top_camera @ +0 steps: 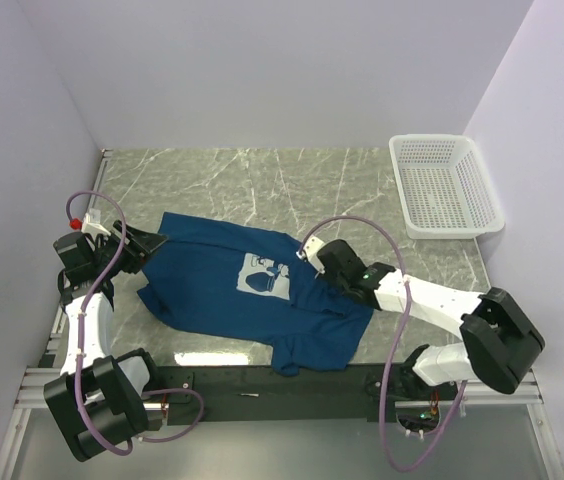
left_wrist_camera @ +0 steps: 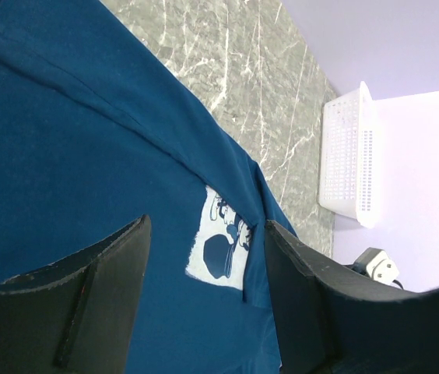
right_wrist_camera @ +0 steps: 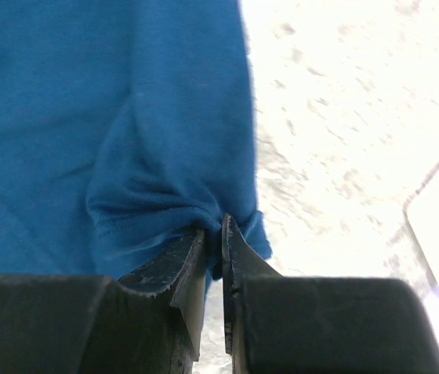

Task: Fold and stack the t-shirts
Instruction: Fold the tshirt

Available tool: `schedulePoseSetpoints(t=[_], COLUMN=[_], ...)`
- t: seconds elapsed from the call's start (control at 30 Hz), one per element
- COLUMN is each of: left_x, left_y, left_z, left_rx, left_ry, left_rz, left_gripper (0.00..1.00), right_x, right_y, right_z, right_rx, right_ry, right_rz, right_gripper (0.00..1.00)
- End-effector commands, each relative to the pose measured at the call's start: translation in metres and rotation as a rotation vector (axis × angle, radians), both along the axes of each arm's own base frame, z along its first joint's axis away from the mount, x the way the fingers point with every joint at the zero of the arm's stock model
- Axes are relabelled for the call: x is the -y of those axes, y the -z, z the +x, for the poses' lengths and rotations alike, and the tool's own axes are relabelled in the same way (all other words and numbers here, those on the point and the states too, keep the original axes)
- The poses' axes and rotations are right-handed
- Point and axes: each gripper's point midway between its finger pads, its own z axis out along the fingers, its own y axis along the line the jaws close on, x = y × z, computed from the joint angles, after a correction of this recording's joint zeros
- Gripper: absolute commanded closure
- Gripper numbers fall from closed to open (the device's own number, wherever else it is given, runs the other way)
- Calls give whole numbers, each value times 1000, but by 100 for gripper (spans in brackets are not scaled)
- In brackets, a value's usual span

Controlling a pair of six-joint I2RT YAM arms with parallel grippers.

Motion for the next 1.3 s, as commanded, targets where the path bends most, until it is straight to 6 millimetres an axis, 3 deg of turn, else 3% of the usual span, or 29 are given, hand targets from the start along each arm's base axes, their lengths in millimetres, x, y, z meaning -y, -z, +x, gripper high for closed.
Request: schedulePoseSetpoints(t=[0.0, 0.03, 0.07, 0.13, 0.17, 0.2, 0.23, 0.27, 0.33, 0.63, 0.77, 0.83, 1.0, 1.27], left_x=[2, 2, 2, 2, 2, 2, 2, 2, 2, 2, 2, 2, 2, 2], left_y=[-4, -4, -3, -3, -3, -3, -3, -3, -3, -2, -3, -3, -3, -3], left_z=[1, 1, 1, 2, 2, 2, 2, 2, 2, 2, 2, 2, 2, 2], left_rx=[34, 34, 33, 32, 31, 31, 31, 31, 31, 29, 33, 31, 29, 31], left_ry=[18, 19, 17, 18, 19, 19, 19, 17, 19, 18, 19, 18, 18, 19], left_rz=[10, 11, 10, 11, 9, 9, 9, 9, 9, 9, 11, 7, 11, 7], left_gripper=[34, 34, 34, 34, 35, 35, 35, 34, 34, 35, 35, 34, 34, 35], right_x=[-2, -6, -8, -34, -34, -54, -59, -47, -54, -42, -45, -46, -44, -42], right_y=[-30, -32, -29, -36, -30, -43, -45, -39, -53, -61, -62, -51, -21, 1], right_z=[17, 15, 6, -10, -31, -45, -61, -92, -110, -71, -69, -76, -52, -46], right_rx=[153, 142, 93, -9, -118, -182, -257, -403, -481, -433, -392, -397, -416, -418], right_ry=[89, 74, 44, -79, -143, -290, -400, -482, -619, -471, -493, -546, -468, -409], right_rz=[72, 89, 95, 193, 173, 233, 239, 198, 256, 345, 375, 378, 293, 213], right_gripper=[95, 84, 80, 77, 76, 74, 73, 73, 61, 46, 46, 45, 45, 45])
